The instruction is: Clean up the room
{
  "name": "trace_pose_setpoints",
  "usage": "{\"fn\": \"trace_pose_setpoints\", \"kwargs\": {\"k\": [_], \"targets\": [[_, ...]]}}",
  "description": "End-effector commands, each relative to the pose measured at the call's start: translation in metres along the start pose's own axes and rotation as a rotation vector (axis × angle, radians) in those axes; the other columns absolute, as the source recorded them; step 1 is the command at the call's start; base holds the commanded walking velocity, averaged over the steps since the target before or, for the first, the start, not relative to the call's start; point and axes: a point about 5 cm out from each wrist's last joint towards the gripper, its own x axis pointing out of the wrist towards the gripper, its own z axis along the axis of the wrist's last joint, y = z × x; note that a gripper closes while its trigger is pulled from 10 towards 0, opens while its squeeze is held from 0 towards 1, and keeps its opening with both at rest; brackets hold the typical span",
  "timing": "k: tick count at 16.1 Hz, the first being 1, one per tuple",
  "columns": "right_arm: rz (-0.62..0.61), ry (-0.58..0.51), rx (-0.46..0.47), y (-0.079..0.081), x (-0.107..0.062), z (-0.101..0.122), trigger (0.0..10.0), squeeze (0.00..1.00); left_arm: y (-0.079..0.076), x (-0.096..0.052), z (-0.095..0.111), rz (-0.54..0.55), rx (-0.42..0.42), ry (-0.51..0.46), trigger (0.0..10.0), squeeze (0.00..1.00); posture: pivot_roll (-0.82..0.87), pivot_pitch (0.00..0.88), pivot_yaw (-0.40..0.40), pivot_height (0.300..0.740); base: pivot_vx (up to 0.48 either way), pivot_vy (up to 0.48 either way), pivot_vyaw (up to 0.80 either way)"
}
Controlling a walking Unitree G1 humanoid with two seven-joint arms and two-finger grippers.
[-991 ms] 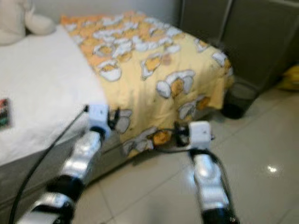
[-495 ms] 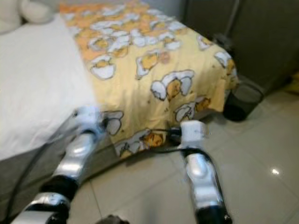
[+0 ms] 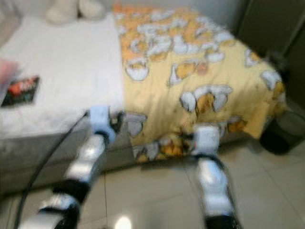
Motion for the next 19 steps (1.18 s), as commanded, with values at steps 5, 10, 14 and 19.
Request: {"fn": "trace_pose_setpoints", "kwargs": {"k": [5, 10, 14, 19], "targets": [[-0.005, 0.030, -0.022, -0.008, -0.005, -0.007, 10.0, 0.00, -0.008, 0.005, 0.001, -0.006, 0.008, 0.015, 10.0, 0.00, -0.09, 0.000, 0.039, 0.736, 0.314, -0.358, 0.00], [-0.030, 0.040, -0.021, -0.014, -0.007, -0.009, 10.0, 0.00, -0.007, 0.008, 0.001, 0.002, 0.020, 0.031, 10.0, 0.00, -0.09, 0.000, 0.043, 0.736, 0.307, -0.366, 0.67], [-0.057, 0.040, -0.021, -0.020, -0.010, -0.010, 10.0, 0.00, -0.010, 0.009, 0.006, -0.003, 0.030, -0.005, 10.0, 0.00, -0.11, 0.000, 0.049, 0.736, 0.300, -0.371, 0.68], [-0.113, 0.058, -0.006, -0.033, -0.016, -0.015, 10.0, 0.00, -0.004, 0.001, 0.009, -0.068, 0.056, -0.088, 10.0, 0.00, -0.10, 0.000, 0.052, 0.736, 0.177, -0.226, 0.41]]}}
